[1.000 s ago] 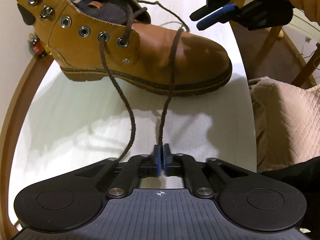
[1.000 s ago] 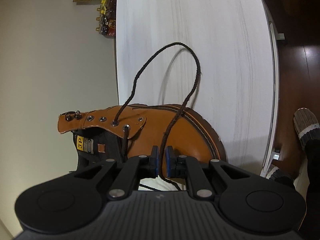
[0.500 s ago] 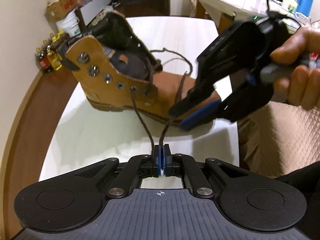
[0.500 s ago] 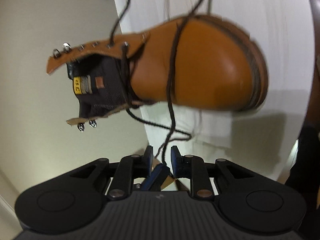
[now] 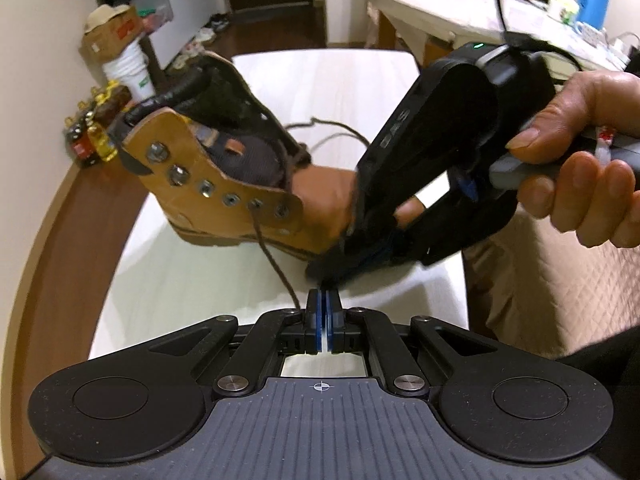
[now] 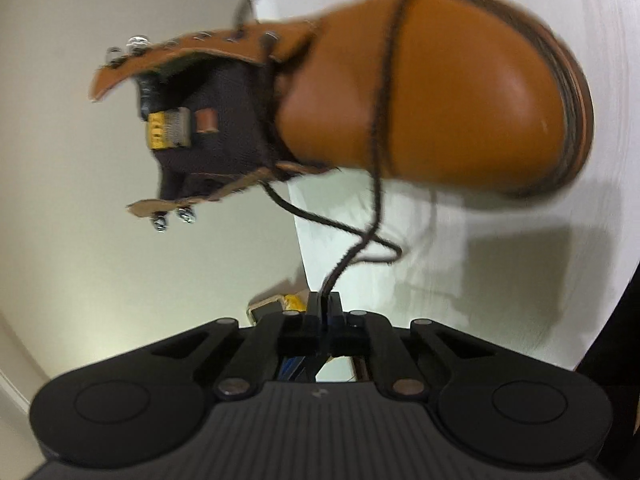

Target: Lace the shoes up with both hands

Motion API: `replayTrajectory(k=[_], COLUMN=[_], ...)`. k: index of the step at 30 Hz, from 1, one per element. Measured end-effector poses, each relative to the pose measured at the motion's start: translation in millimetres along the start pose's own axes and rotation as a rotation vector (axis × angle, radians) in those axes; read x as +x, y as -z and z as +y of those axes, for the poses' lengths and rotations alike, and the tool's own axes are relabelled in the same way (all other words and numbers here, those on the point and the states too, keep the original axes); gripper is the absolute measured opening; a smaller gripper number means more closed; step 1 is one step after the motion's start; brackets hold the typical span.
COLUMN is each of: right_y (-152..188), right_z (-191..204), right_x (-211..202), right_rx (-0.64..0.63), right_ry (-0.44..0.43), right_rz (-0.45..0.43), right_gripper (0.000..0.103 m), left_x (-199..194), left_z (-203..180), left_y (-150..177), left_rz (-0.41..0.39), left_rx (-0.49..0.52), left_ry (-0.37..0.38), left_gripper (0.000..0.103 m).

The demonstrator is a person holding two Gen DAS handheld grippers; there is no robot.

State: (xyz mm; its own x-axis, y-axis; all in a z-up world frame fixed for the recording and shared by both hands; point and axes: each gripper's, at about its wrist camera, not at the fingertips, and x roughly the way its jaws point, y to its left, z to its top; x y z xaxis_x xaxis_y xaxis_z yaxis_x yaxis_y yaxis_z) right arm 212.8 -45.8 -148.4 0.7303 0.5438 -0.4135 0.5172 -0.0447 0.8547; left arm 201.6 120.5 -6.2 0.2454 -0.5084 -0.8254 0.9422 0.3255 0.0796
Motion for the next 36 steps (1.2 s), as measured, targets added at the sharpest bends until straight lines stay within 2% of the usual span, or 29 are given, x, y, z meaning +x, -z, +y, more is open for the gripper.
replayTrajectory(k=[2,6,9,19,26,36], right_y=[-7.3,-24.0,-31.8,-33.2,-36.9,-53.0], right_z=[10.9,27.4,34.9,48.3,66.9,69.5], right_x=[-16.4,-29.4,-21.7,17.2,19.0,16.2], right_rx=[-0.028,-0.042,-0.051,-0.113,-0.186,-0.197], right_ry=[-0.023,-0.078,-0.097,-0.051,0.001,0.028], right_rz=[-0.097,-0.227,-0.258,-0.200,-0.170,-0.096], right_gripper=[0.003,0.003,0.003,0.003,0.003,0.003], left_x=[-1.1,1.2,2.3,6.3,6.8,10.1], left_z=[4.6,13.5,15.8,18.9,26.3,22.4], left_y=[-1.5,-2.1,-3.2,-5.2,-13.5,-13.1], left_rz=[-0.006,0.001,0.007,0.007,-0.024,-0.018], left_rx=[-0.018,-0.040,-0.038,-0.048,-0.060,-0.045], left_ry=[-0.018,-0.035,-0.044,-0.044,-0.062,-0.057], left_gripper=[0.003,0.003,0.003,0.005,0.005,0.006])
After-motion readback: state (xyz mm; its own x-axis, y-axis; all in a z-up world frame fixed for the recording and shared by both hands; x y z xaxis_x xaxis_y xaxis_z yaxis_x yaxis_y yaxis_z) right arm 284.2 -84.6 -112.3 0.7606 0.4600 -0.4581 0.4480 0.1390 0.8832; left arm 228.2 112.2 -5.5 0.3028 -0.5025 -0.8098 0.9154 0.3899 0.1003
